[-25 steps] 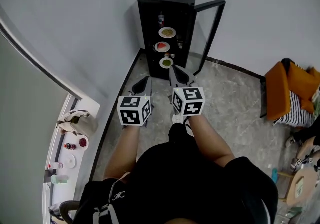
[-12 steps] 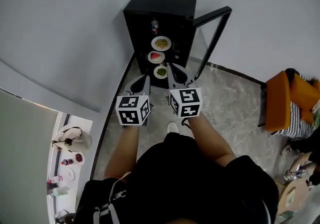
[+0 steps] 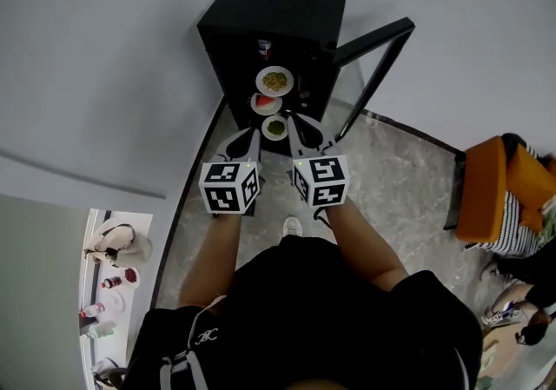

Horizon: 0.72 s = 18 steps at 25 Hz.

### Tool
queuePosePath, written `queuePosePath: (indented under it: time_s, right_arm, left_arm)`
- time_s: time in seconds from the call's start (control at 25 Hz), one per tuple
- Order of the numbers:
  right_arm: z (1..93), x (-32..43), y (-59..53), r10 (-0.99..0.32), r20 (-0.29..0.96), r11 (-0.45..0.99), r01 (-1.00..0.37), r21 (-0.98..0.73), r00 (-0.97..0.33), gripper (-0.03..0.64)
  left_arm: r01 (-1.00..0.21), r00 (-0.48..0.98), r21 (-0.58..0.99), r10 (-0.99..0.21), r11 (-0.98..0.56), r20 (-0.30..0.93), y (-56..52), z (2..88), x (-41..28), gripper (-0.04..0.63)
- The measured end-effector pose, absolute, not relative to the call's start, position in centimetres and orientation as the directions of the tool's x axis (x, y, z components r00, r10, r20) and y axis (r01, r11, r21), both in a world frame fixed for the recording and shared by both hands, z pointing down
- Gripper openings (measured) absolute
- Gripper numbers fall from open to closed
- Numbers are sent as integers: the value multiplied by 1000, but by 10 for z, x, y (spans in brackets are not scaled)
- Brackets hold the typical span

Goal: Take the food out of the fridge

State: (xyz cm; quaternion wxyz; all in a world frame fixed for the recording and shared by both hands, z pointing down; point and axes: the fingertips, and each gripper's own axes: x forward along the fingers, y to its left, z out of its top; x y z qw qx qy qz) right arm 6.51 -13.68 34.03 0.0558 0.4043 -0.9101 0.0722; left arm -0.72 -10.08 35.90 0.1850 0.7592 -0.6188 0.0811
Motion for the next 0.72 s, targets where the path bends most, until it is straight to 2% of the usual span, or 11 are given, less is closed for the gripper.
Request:
queuePosePath:
  time_s: [0.56, 0.72]
  right_arm:
    - [366, 65, -192, -702, 215, 672, -731, -114, -679, -2]
    - [374, 63, -200, -703, 241, 667, -738, -105, -669, -2]
  left_arm:
    - [-959, 191, 270, -897, -84, 398, -160, 387, -19, 0]
    - [-937, 208, 346, -885, -57, 416, -169, 402, -25, 0]
